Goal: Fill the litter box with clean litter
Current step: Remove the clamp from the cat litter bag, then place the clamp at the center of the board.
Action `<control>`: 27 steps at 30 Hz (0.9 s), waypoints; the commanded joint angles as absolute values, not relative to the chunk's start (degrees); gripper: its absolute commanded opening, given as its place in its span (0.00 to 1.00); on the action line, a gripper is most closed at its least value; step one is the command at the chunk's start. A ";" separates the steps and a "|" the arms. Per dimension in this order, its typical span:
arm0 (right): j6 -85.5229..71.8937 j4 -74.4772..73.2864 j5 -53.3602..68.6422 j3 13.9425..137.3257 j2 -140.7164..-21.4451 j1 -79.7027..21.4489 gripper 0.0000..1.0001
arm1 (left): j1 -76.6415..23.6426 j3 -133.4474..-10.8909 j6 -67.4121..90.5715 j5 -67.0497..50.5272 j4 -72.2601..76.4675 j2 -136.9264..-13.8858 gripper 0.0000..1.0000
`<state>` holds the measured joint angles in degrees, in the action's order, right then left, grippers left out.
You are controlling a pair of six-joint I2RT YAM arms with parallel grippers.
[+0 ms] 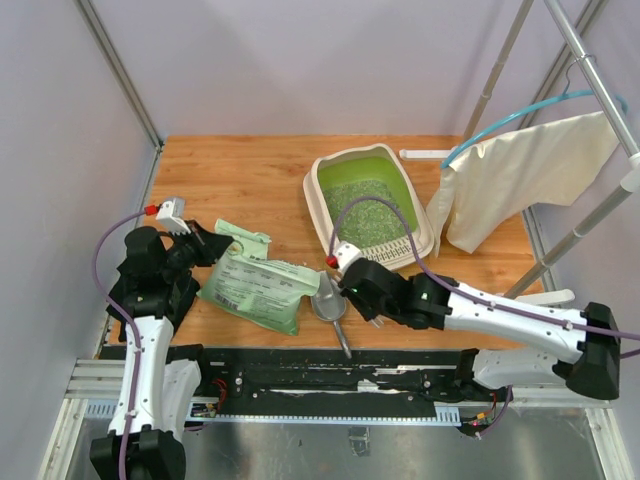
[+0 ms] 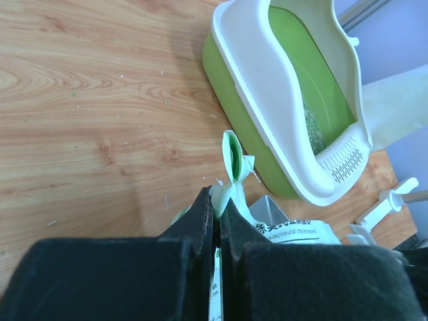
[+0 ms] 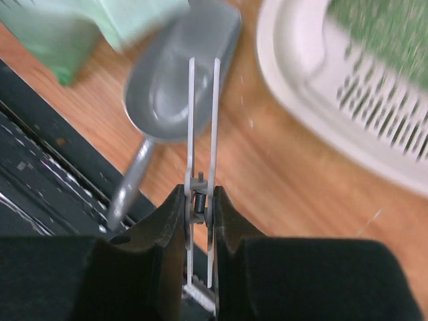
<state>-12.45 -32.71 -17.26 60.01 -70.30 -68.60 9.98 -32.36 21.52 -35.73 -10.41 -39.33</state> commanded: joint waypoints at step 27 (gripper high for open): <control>-18.41 -35.03 -10.49 47.89 -62.89 -51.30 0.63 | 9.87 -32.49 25.60 -41.31 3.35 -34.25 0.01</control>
<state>-22.41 -28.86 -7.03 41.10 -69.21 -51.57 9.93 -31.31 23.88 -38.70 -8.23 -36.34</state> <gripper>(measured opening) 0.620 0.030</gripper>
